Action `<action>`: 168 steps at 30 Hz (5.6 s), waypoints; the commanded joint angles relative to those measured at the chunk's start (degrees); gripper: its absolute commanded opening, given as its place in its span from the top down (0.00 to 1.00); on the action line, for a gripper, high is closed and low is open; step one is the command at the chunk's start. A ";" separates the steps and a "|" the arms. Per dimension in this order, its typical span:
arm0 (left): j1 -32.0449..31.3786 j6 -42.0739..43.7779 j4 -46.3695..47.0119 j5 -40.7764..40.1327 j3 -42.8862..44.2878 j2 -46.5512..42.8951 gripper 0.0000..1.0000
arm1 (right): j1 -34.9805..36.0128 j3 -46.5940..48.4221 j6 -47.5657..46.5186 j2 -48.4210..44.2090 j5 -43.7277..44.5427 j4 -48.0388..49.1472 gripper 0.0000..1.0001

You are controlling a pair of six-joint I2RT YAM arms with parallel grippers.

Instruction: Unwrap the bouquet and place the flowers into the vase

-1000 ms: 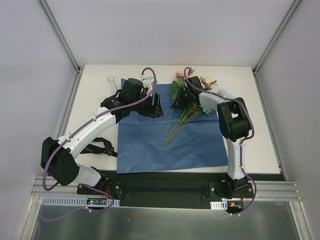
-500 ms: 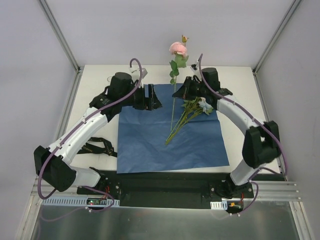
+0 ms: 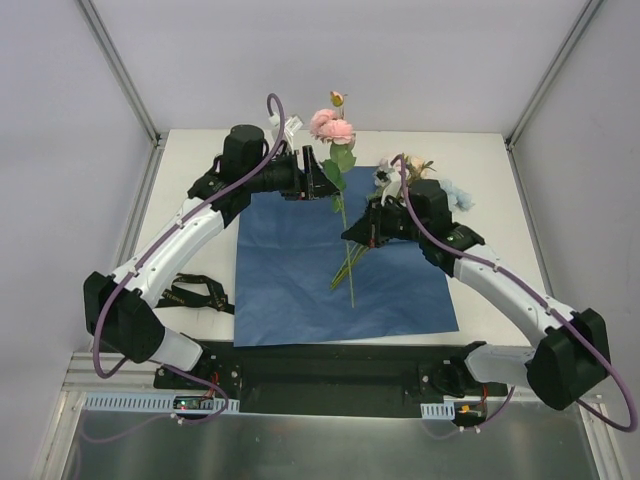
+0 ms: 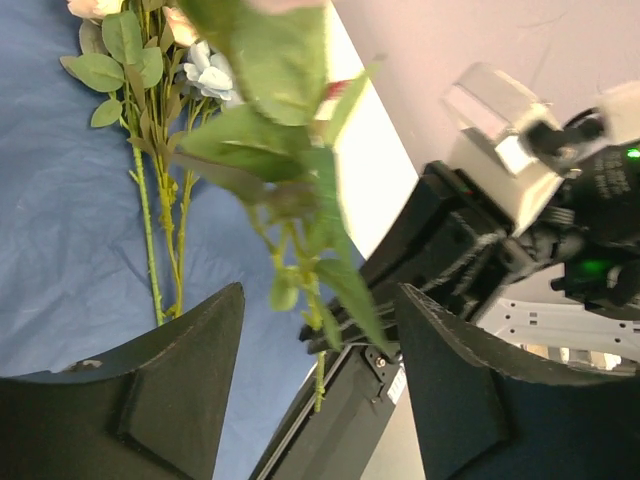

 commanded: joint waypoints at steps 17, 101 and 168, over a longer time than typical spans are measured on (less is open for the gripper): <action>-1.28 -3.72 3.79 4.42 5.61 6.75 0.69 | 5.16 1.28 -7.65 -6.62 5.60 -4.03 0.99; 14.81 33.37 26.20 -60.18 0.24 -3.00 1.00 | 3.67 -3.29 -6.42 -13.74 26.08 -18.45 0.19; 14.81 36.62 29.97 -55.17 -1.59 -4.14 1.00 | 3.76 -2.32 -5.10 -8.20 22.21 -15.38 0.18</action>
